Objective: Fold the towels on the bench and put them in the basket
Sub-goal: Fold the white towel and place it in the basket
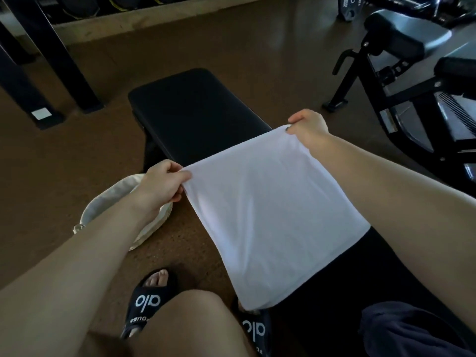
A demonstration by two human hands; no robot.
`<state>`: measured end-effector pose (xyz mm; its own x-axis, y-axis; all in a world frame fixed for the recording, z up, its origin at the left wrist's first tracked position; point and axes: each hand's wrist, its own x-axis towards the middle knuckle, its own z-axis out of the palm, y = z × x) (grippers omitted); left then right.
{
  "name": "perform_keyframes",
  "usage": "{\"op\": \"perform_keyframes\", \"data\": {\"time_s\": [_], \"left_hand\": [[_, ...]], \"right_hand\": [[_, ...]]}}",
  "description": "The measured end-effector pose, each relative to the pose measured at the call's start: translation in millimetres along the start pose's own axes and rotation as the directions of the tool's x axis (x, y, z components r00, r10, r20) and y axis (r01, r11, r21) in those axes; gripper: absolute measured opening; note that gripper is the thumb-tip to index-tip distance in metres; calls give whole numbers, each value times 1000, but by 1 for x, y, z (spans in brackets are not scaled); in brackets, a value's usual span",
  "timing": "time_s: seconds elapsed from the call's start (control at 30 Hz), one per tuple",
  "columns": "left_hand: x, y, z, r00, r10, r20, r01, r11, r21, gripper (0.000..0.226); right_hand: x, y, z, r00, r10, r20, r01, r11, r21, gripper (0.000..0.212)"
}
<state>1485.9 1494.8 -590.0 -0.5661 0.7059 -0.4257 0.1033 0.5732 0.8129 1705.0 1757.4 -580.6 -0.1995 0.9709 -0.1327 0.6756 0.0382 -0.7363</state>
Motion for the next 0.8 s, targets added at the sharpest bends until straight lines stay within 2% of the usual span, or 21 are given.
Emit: {"op": "perform_keyframes", "data": {"time_s": [0.07, 0.17, 0.37, 0.43, 0.5, 0.6, 0.67, 0.8], "left_hand": [[3, -1, 0, 998, -14, -63, 13, 1000, -18, 15], [6, -4, 3, 989, -120, -89, 115, 991, -66, 20], [7, -3, 5, 949, -313, 48, 314, 911, -268, 28], [7, -4, 5, 933, -351, 80, 355, 863, -358, 26], [8, -4, 4, 919, -375, 120, 386, 801, -457, 24], [6, -5, 6, 914, -382, 135, 393, 755, -526, 26], [6, -5, 8, 914, -395, 91, 370, 721, -586, 26], [8, -8, 10, 906, -423, -23, 291, 662, -691, 30]], "right_hand": [[5, -4, 8, 1000, -6, 3, 6, 1000, -12, 34], [8, -4, 15, 999, 36, 37, -36, 999, 17, 42], [7, 3, 15, 975, 210, 66, -215, 973, 79, 27], [8, 4, 15, 966, 250, 57, -255, 960, 112, 29], [9, 7, 18, 956, 278, 89, -289, 946, 148, 40], [11, 8, 23, 926, 301, 227, -339, 928, 155, 58], [13, 7, 23, 922, 288, 260, -330, 934, 135, 52], [23, 5, 21, 946, 246, 212, -289, 935, 204, 45]]}}
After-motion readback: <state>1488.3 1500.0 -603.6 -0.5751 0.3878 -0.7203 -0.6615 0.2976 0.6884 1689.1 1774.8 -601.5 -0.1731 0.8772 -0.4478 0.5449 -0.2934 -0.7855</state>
